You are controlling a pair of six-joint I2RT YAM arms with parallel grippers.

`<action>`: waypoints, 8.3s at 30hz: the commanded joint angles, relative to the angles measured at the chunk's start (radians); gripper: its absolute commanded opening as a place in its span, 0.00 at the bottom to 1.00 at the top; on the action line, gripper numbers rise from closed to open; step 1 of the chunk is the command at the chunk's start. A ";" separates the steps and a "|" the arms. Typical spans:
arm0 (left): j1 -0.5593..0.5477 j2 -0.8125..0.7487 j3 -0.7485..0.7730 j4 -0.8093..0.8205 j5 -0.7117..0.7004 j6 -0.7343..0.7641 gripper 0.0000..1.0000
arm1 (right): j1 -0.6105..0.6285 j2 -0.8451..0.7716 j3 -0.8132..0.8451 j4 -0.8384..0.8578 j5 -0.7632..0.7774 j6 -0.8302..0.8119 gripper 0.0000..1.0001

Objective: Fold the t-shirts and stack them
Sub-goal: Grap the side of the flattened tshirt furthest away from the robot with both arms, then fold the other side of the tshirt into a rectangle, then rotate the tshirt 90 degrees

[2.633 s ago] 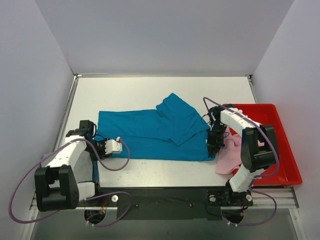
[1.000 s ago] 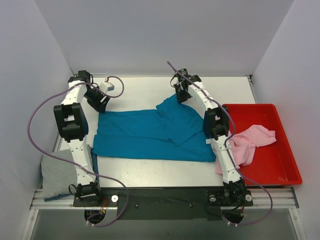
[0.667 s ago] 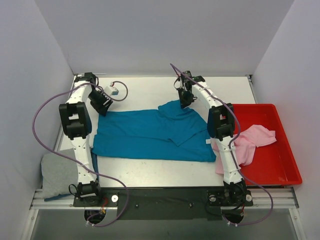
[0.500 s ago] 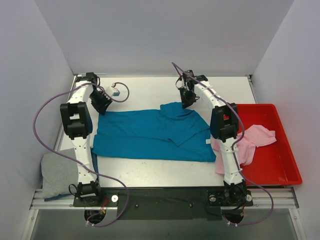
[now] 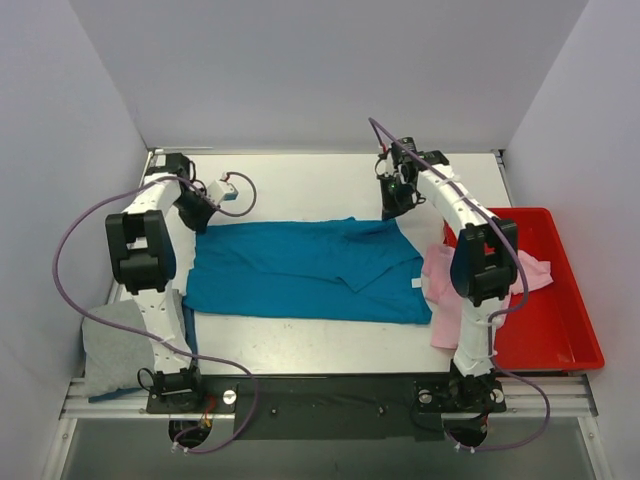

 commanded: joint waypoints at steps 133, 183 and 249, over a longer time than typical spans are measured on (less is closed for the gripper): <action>-0.840 -0.354 -0.600 0.420 0.375 0.019 0.00 | 0.144 -0.676 -1.089 0.181 -0.048 0.247 0.32; -0.141 -0.619 -0.787 0.162 0.029 0.199 0.34 | -0.217 0.388 0.451 0.042 -0.151 0.278 0.23; -0.257 -1.176 -1.233 0.156 0.378 0.461 0.47 | -0.258 0.580 0.448 0.452 -0.242 0.867 0.00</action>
